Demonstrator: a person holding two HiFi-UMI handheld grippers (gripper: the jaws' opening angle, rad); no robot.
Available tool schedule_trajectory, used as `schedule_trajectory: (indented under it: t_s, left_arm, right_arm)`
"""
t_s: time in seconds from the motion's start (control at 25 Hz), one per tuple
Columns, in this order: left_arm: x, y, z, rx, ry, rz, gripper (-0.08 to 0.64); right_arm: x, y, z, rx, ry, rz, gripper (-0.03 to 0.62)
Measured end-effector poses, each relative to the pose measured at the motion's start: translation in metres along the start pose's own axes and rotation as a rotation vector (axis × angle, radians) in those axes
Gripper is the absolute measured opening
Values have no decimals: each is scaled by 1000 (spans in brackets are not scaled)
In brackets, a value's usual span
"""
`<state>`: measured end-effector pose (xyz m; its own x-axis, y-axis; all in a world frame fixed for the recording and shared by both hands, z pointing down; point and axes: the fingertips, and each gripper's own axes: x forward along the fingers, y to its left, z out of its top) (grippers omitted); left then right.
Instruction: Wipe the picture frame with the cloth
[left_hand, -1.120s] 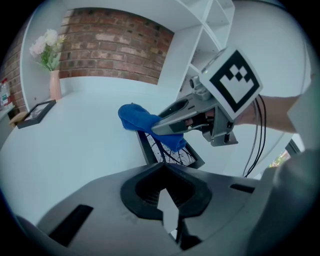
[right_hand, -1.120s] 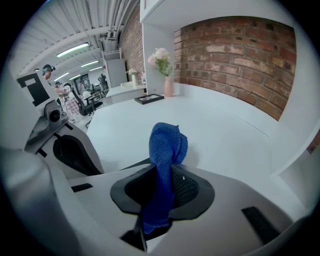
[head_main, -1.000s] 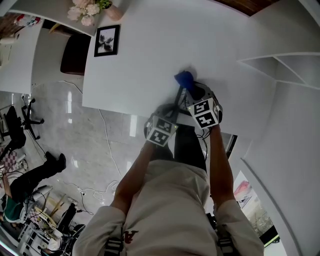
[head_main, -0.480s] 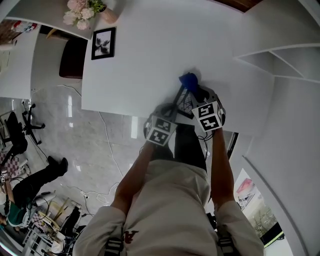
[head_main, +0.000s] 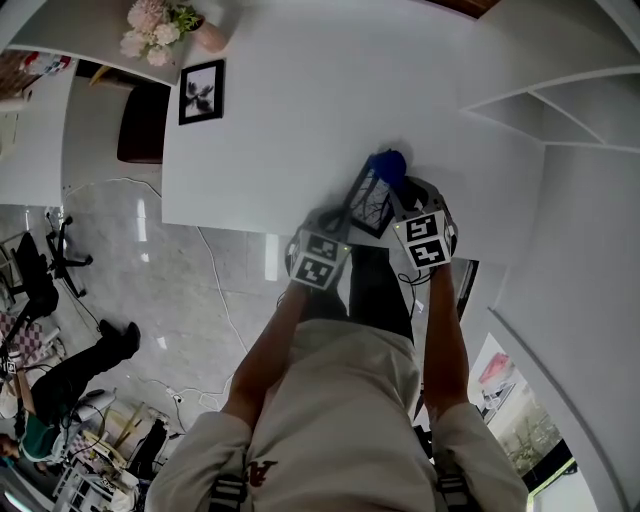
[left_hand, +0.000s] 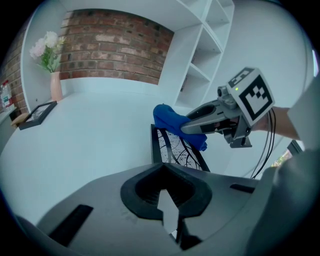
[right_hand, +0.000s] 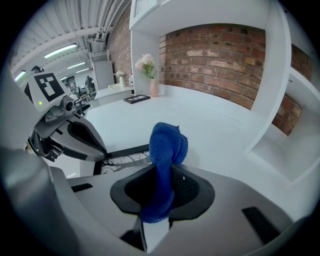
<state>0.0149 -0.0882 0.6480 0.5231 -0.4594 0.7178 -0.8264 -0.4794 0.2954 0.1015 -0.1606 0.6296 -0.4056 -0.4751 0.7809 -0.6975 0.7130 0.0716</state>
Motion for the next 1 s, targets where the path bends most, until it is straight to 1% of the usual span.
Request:
schedule_trajectory:
  t_s: [0.32,0.52,0.76,1.0]
  left_arm:
    - [1,2,0,6,-1,6,0]
    - [1,2,0,13,0,3,0]
    - [1,2,0,18,1,1,0]
    - [1,1,-1,26,4,-5,0]
  right_arm:
    - [-11,-8,-11,47,-7,-49,81]
    - [-22,-8,-6,51,-16,-71,81]
    - [-24,20,16,36,-50,-34,81]
    - [-14,50,21,34,-51,11,81]
